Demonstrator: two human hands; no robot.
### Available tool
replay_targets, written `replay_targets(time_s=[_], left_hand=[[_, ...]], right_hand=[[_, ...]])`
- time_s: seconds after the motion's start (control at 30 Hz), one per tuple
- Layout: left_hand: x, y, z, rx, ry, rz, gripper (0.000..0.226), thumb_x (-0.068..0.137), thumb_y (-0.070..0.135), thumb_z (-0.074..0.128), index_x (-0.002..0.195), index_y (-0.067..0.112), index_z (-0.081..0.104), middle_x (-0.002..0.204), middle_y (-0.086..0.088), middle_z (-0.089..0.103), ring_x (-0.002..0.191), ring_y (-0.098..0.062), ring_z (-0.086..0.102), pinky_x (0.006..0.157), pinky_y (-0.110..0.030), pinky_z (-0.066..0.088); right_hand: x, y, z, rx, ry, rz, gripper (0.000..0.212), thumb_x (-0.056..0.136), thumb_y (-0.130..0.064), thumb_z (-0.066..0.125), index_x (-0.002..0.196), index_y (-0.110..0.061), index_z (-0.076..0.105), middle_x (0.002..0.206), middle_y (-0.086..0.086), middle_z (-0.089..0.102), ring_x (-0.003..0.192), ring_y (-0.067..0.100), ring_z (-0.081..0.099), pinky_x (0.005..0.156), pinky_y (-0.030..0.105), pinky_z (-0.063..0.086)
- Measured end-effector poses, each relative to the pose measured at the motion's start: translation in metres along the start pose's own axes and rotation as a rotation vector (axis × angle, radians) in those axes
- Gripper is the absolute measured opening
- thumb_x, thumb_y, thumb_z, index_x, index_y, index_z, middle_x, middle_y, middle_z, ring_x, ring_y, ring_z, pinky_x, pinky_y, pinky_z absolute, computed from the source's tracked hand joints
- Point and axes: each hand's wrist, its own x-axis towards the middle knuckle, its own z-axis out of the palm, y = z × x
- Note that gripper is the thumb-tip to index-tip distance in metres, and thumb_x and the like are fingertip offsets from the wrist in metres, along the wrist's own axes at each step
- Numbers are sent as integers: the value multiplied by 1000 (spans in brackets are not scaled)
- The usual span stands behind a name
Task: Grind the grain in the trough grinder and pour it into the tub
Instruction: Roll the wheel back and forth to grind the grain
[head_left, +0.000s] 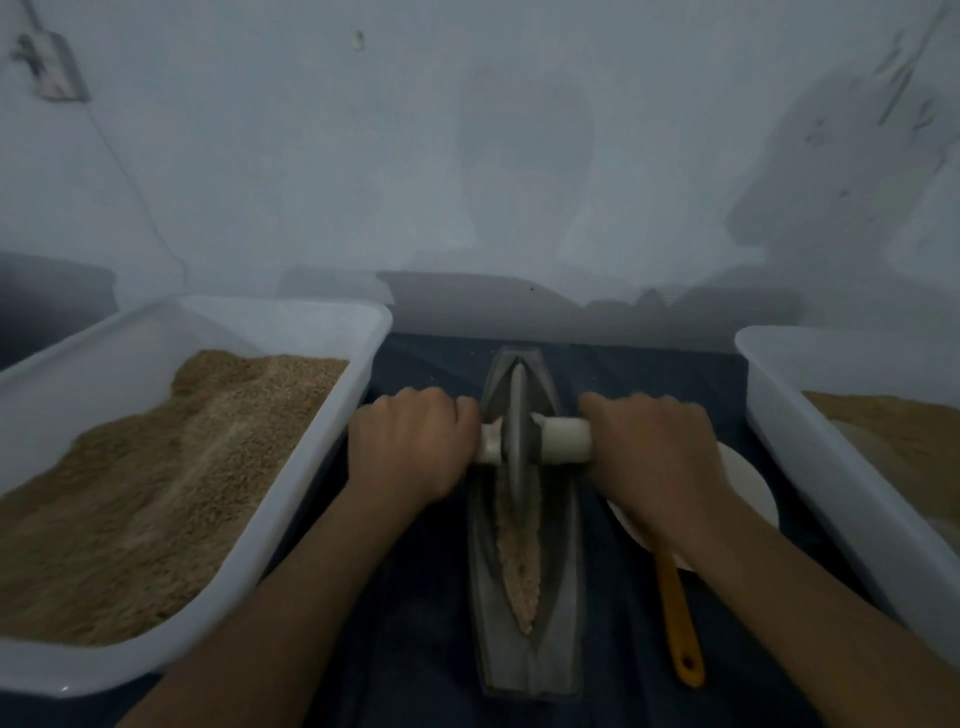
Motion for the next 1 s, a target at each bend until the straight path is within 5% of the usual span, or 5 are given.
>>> replay_targets(time_s=[0.13, 0.5, 0.67, 0.83, 1.0], left_hand=[[41, -4, 12, -46, -55, -120, 12, 100, 20, 41, 89, 20, 44, 87, -3, 50, 81, -29, 57, 61, -33, 34], [-57, 8, -32, -150, 166, -69, 35, 100, 30, 30, 65, 27, 36, 54, 10, 35, 46, -15, 33, 52, -32, 25], [-22, 2, -17, -19, -28, 73, 13, 92, 16, 55, 81, 16, 48, 71, -3, 53, 58, -23, 53, 51, -29, 30], [42, -4, 8, -160, -155, -218, 19, 100, 27, 34, 88, 19, 46, 99, -7, 59, 94, -32, 60, 71, -35, 40], [7, -1, -4, -56, -78, -61, 17, 97, 21, 48, 85, 20, 36, 76, -1, 43, 69, -25, 51, 57, -31, 37]], right_hand=[[44, 2, 6, 70, -141, 82, 28, 79, -46, 72, 91, -29, 52, 77, -3, 48, 68, 21, 40, 62, 33, 32], [-67, -2, -13, 85, 24, 5, 42, 58, -36, 91, 87, -28, 61, 64, -5, 62, 51, 13, 56, 46, 34, 49], [-23, -4, -7, -26, -22, -13, 35, 68, -45, 80, 81, -31, 50, 60, -10, 40, 51, 14, 38, 49, 25, 24], [48, 2, 2, 33, -205, 86, 32, 75, -47, 73, 98, -28, 62, 80, -2, 45, 72, 22, 43, 66, 34, 35], [15, -7, -4, 12, -90, 88, 26, 81, -43, 72, 93, -28, 55, 69, -7, 37, 64, 19, 40, 58, 32, 28]])
